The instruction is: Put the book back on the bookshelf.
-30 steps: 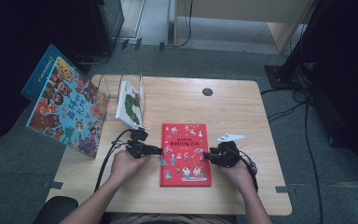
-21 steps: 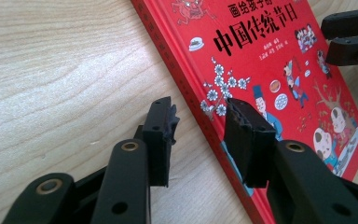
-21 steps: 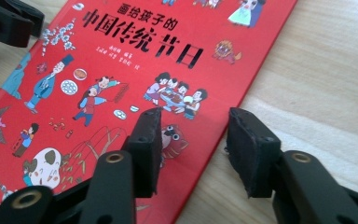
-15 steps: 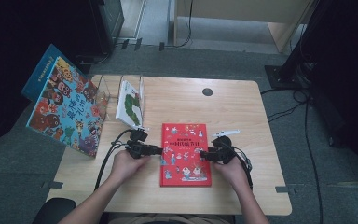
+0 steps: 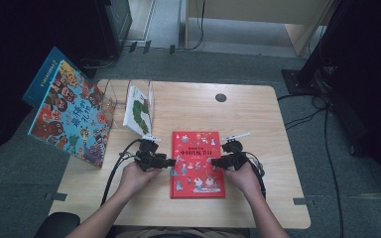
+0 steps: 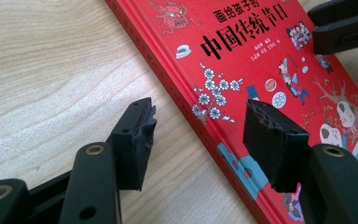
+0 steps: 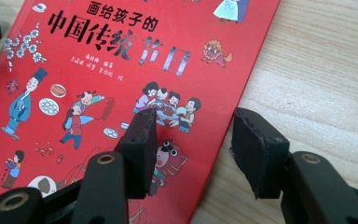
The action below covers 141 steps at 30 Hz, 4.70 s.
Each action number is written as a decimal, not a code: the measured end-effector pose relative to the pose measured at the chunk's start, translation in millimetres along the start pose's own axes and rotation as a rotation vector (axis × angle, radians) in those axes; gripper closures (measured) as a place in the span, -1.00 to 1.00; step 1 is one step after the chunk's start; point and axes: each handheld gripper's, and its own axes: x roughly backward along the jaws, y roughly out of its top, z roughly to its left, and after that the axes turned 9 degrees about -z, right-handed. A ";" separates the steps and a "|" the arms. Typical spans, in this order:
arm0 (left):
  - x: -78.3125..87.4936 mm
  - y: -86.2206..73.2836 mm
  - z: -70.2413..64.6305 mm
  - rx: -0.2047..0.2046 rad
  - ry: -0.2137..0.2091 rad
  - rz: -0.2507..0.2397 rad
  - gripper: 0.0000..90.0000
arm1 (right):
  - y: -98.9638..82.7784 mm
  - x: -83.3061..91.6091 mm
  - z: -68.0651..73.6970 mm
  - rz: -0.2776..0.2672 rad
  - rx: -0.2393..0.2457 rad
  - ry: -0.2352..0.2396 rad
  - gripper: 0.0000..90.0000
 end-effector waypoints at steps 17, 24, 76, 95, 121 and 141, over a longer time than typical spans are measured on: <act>5.1 5.8 6.8 0.033 0.031 0.057 0.26 | 7.3 -2.4 -1.4 0.062 -0.053 -0.001 0.12; 2.5 5.0 5.6 0.034 0.037 0.081 0.68 | 7.5 -2.5 -1.2 0.063 -0.050 -0.001 0.11; -1.7 -0.7 5.0 0.068 -0.014 0.072 0.92 | 34.9 18.7 9.1 0.105 -0.123 -0.011 0.23; -2.0 -0.7 5.1 0.093 -0.022 0.066 0.90 | 61.1 53.3 26.5 0.070 -0.098 0.073 0.31; -1.2 -0.1 6.1 0.100 -0.023 0.073 0.85 | 101.6 69.4 71.1 0.138 -0.068 0.118 0.37; 0.4 0.7 7.2 0.109 -0.030 0.062 0.64 | 113.8 45.5 105.9 0.206 -0.009 0.105 0.48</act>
